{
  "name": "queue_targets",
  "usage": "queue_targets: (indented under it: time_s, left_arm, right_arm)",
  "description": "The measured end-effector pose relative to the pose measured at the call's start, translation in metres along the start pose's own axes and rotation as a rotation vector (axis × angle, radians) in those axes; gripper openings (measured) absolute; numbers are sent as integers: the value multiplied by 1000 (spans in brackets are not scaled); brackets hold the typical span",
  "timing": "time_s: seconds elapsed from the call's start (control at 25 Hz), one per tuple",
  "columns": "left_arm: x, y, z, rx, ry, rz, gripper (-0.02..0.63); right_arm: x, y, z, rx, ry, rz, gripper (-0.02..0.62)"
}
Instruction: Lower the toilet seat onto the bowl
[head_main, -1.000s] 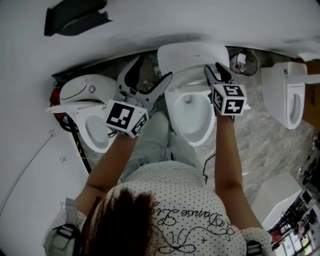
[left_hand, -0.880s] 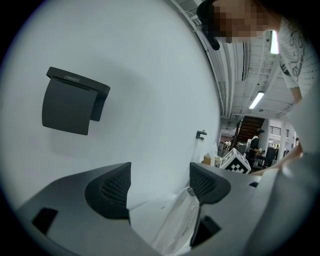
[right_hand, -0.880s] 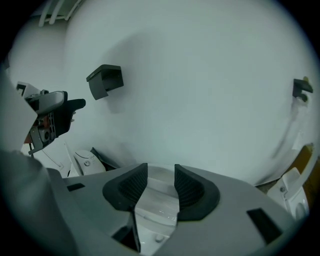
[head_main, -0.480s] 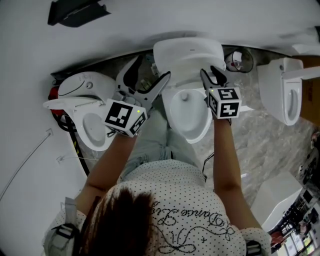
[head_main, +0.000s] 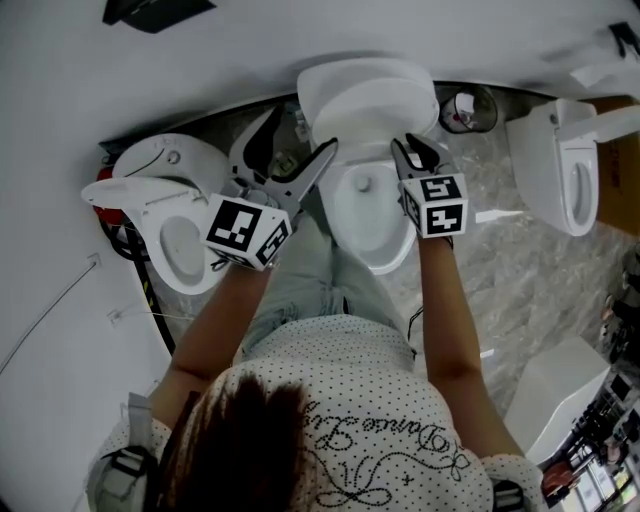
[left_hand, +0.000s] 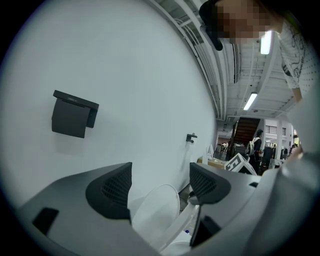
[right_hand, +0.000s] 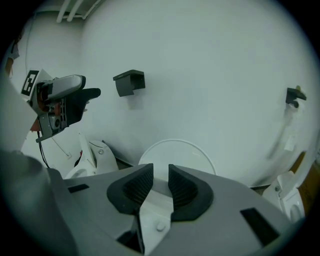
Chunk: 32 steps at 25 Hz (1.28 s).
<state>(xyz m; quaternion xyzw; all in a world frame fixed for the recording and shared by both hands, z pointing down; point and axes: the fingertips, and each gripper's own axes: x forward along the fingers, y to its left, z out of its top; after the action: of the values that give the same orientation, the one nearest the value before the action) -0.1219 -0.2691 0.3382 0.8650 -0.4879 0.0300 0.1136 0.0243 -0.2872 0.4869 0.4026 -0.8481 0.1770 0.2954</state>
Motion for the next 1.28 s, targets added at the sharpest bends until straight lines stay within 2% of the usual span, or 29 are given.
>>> queue_targets:
  time_s: [0.44, 0.8, 1.04, 1.28]
  left_arm:
    - [-57, -47, -4, 20, -35, 61, 351]
    - [-98, -61, -11, 16, -37, 129, 351]
    - [-103, -58, -18, 13, -16, 95, 351]
    - [-108, -56, -32, -7, 11, 9, 351]
  right_arm:
    - [-33, 25, -35, -105, 12, 18, 41]
    - [-50, 41, -55, -127, 4, 38, 37]
    - [-53, 45, -60, -111, -16, -9, 32]
    - [-53, 44, -61, -88, -18, -87, 23]
